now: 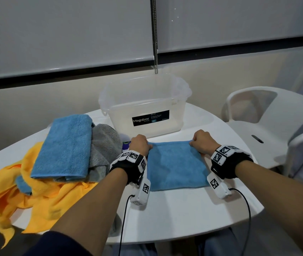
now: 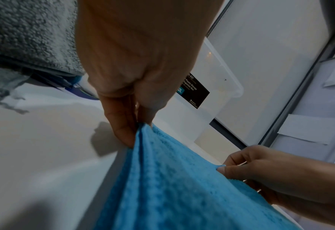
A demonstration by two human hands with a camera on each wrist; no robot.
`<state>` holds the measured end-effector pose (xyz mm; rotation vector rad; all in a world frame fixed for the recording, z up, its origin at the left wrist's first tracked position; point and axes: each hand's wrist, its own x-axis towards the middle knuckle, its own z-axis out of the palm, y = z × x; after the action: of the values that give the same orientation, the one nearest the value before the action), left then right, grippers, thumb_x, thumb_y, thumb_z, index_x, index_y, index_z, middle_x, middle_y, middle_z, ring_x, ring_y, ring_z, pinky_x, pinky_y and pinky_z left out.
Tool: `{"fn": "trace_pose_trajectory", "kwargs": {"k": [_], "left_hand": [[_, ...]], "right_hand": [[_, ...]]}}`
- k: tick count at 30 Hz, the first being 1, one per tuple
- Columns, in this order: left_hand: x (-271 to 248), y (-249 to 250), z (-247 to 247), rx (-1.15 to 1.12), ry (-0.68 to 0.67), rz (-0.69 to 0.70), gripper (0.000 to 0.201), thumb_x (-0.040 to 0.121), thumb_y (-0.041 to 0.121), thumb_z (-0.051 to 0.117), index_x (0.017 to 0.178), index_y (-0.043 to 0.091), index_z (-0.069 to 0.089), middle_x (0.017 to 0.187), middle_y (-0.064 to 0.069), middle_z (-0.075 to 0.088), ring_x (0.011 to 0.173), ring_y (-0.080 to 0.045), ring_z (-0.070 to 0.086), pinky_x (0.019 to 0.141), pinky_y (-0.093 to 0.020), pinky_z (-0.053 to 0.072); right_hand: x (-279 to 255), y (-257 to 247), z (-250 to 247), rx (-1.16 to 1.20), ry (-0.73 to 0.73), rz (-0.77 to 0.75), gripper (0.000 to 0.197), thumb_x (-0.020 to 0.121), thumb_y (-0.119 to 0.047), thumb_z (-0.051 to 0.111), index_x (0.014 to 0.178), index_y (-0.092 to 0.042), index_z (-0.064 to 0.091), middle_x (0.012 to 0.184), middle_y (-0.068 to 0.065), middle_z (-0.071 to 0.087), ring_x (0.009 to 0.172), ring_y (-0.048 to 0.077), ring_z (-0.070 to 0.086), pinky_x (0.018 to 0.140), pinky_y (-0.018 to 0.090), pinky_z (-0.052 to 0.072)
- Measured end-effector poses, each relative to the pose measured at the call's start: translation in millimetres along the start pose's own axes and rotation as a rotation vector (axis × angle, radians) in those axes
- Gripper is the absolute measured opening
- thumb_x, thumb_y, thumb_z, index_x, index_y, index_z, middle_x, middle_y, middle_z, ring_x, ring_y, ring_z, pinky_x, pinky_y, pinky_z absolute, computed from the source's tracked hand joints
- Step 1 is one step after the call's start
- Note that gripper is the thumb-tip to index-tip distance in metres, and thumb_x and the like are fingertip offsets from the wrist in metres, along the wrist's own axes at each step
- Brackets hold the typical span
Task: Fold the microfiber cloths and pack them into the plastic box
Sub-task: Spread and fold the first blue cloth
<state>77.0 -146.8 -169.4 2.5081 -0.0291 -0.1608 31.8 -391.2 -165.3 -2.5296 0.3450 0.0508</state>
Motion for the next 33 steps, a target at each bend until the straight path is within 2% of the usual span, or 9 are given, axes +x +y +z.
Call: {"fn": "trace_pose_trajectory", "kwargs": {"k": [4, 7, 10, 15, 20, 25, 27, 30, 33], "left_hand": [[5, 1, 2, 0.046, -0.007, -0.018, 0.025, 0.084, 0.02, 0.074, 0.095, -0.001, 0.069, 0.098, -0.017, 0.07, 0.084, -0.029, 0.065, 0.064, -0.031, 0.047], [7, 0, 5, 0.054, -0.005, -0.024, 0.025, 0.081, 0.02, 0.075, 0.093, -0.002, 0.068, 0.098, -0.019, 0.07, 0.087, -0.032, 0.069, 0.061, -0.031, 0.046], [7, -1, 5, 0.061, 0.003, -0.021, 0.022, 0.08, 0.019, 0.074, 0.088, 0.0, 0.067, 0.098, -0.02, 0.071, 0.088, -0.032, 0.069, 0.058, -0.03, 0.044], [6, -2, 6, 0.07, -0.004, -0.046, 0.028, 0.082, 0.022, 0.072, 0.099, 0.0, 0.068, 0.101, -0.016, 0.07, 0.092, -0.03, 0.068, 0.061, -0.029, 0.045], [7, -7, 9, 0.051, 0.001, -0.038, 0.036, 0.084, 0.026, 0.072, 0.103, -0.004, 0.066, 0.103, -0.021, 0.069, 0.093, -0.033, 0.068, 0.065, -0.032, 0.048], [8, -12, 10, 0.03, -0.016, -0.025, 0.042, 0.085, 0.03, 0.073, 0.102, -0.007, 0.065, 0.099, -0.023, 0.07, 0.09, -0.035, 0.069, 0.066, -0.034, 0.052], [8, -16, 9, 0.024, -0.011, -0.018, 0.045, 0.083, 0.036, 0.075, 0.098, -0.006, 0.065, 0.093, -0.023, 0.071, 0.083, -0.035, 0.07, 0.068, -0.036, 0.058], [9, -19, 8, 0.066, 0.007, 0.006, 0.046, 0.083, 0.041, 0.075, 0.09, -0.003, 0.067, 0.085, -0.022, 0.071, 0.075, -0.034, 0.07, 0.07, -0.043, 0.061], [1, -12, 4, 0.155, 0.023, 0.052, 0.037, 0.087, 0.033, 0.072, 0.093, -0.003, 0.066, 0.093, -0.022, 0.07, 0.083, -0.035, 0.069, 0.072, -0.041, 0.059]], "right_hand": [[3, 1, 1, 0.0, -0.003, 0.026, 0.014, 0.087, -0.012, 0.059, 0.078, -0.003, 0.053, 0.087, 0.02, 0.061, 0.072, 0.033, 0.061, 0.067, 0.04, 0.055], [5, 2, 2, 0.023, -0.007, 0.048, 0.023, 0.084, -0.012, 0.062, 0.071, -0.011, 0.043, 0.088, 0.017, 0.056, 0.076, 0.031, 0.058, 0.062, 0.033, 0.049], [7, 3, 2, 0.031, -0.016, 0.068, 0.027, 0.084, -0.012, 0.062, 0.07, -0.014, 0.038, 0.09, 0.015, 0.052, 0.071, 0.028, 0.055, 0.057, 0.027, 0.042], [10, 2, 0, 0.023, -0.03, 0.075, 0.035, 0.089, -0.011, 0.062, 0.065, -0.013, 0.037, 0.081, 0.011, 0.049, 0.067, 0.025, 0.051, 0.059, 0.027, 0.041], [9, 4, 0, -0.007, -0.003, 0.089, 0.043, 0.084, -0.018, 0.07, 0.062, -0.016, 0.032, 0.067, 0.004, 0.039, 0.07, 0.026, 0.045, 0.048, 0.028, 0.029], [5, 2, -5, -0.014, -0.033, 0.087, 0.042, 0.085, -0.024, 0.071, 0.066, -0.015, 0.035, 0.076, 0.01, 0.047, 0.075, 0.028, 0.051, 0.049, 0.028, 0.03], [0, 0, -8, 0.021, -0.056, 0.099, 0.037, 0.087, -0.023, 0.07, 0.069, -0.012, 0.04, 0.075, 0.012, 0.05, 0.064, 0.027, 0.053, 0.047, 0.028, 0.033], [-8, 3, -14, 0.114, -0.104, 0.12, 0.03, 0.092, -0.018, 0.066, 0.073, -0.001, 0.051, 0.058, 0.015, 0.057, 0.031, 0.021, 0.048, 0.035, 0.023, 0.038], [-15, 2, -24, 0.135, -0.138, 0.144, 0.023, 0.094, -0.01, 0.063, 0.076, 0.002, 0.057, 0.06, 0.019, 0.061, 0.034, 0.022, 0.05, 0.036, 0.024, 0.042]]}}
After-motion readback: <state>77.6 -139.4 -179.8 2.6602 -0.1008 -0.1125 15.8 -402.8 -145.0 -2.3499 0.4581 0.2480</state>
